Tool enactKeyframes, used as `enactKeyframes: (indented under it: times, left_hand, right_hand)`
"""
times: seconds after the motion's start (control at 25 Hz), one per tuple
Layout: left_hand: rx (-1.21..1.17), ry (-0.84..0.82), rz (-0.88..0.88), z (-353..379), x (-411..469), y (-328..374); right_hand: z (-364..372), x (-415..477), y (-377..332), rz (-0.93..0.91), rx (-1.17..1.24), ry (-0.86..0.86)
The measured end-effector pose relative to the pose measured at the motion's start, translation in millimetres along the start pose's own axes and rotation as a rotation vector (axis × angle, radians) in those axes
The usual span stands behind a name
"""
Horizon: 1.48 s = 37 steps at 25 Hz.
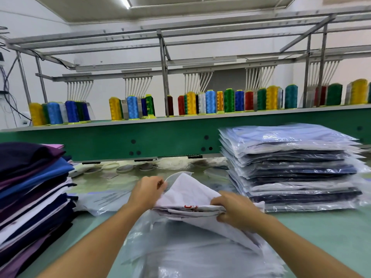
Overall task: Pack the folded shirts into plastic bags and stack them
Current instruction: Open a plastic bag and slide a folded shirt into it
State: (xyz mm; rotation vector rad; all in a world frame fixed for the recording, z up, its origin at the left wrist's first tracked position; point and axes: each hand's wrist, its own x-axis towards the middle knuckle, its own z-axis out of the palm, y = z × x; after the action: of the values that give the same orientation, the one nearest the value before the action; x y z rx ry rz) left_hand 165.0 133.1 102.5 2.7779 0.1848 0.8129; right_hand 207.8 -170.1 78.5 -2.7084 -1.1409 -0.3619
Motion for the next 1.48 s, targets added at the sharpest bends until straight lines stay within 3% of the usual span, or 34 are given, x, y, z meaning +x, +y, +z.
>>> enactKeyframes:
  times: [0.16, 0.28, 0.4, 0.6, 0.8, 0.96, 1.12, 1.2, 1.32, 1.48]
  left_hand:
    - [0.393, -0.046, 0.281, 7.3, -3.3, 8.8]
    - [0.498, -0.086, 0.351, 9.5, -8.1, 13.0]
    - [0.441, -0.094, 0.321, 10.0, -13.6, 17.0]
    - [0.353, -0.098, 0.247, 12.8, -18.0, 35.5]
    - [0.227, -0.022, 0.292, 3.1, -8.0, 66.0]
    - [0.094, 0.075, 0.374, -11.3, -6.9, 99.4]
    - [-0.096, 0.038, 0.484, -22.6, -23.2, 115.4]
    - [-0.08, 0.004, 0.398, -21.9, -34.0, 107.9]
    - [-0.072, -0.084, 0.047, -19.7, -48.5, 80.0]
    - [-0.622, -0.198, -0.171, -12.1, -63.1, 45.3]
  right_hand:
    - [1.7, 2.5, -1.7, 0.004, -0.053, -0.015]
    - [2.3, -1.2, 0.5, 0.051, -0.18, -0.068]
    - [-1.8, -7.0, 5.8, 0.09, -0.281, -0.208]
    - [-7.4, -2.8, -3.9, -0.006, -0.337, -0.027]
    - [-20.5, 9.5, -28.0, -0.033, -0.337, 0.019]
    - [-23.6, 21.1, -45.7, 0.061, -0.227, 0.022]
    - [-22.8, 25.9, -52.2, 0.185, -0.041, 0.019]
    - [-20.7, 25.0, -51.2, 0.232, 0.032, 0.047]
    - [-17.8, 21.0, -51.0, 0.325, 0.082, 0.072]
    - [-11.0, 20.7, -60.0, 0.404, 0.193, 0.064]
